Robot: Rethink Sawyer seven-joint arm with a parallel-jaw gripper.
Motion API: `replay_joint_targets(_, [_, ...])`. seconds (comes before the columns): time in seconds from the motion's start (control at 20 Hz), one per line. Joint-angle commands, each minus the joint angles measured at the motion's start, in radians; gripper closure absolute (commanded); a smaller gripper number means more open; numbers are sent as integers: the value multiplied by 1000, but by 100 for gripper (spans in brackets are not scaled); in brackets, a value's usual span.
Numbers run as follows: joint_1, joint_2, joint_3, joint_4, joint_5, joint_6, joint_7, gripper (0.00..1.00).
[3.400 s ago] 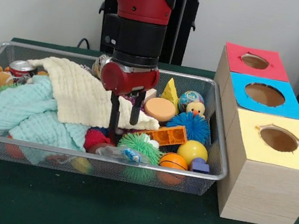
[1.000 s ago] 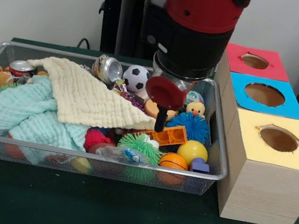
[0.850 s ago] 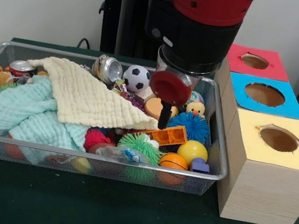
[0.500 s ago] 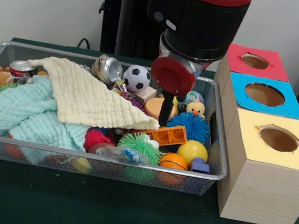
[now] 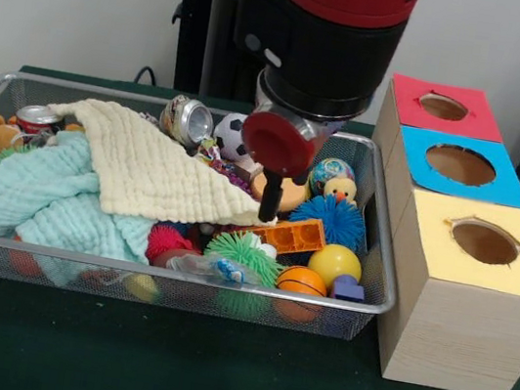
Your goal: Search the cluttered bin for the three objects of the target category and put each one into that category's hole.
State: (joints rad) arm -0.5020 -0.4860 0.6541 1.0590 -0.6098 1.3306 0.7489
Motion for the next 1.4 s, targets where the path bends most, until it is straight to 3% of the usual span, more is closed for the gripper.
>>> replay_joint_targets(0.05, [-60, 56, 8, 19, -44, -82, -223, 0])
replay_joint_targets(0.75, [-119, 68, 42, 40, -26, -194, -216, 0])
replay_joint_targets(1.4, [-114, 95, 70, -2, 15, -208, -192, 0])
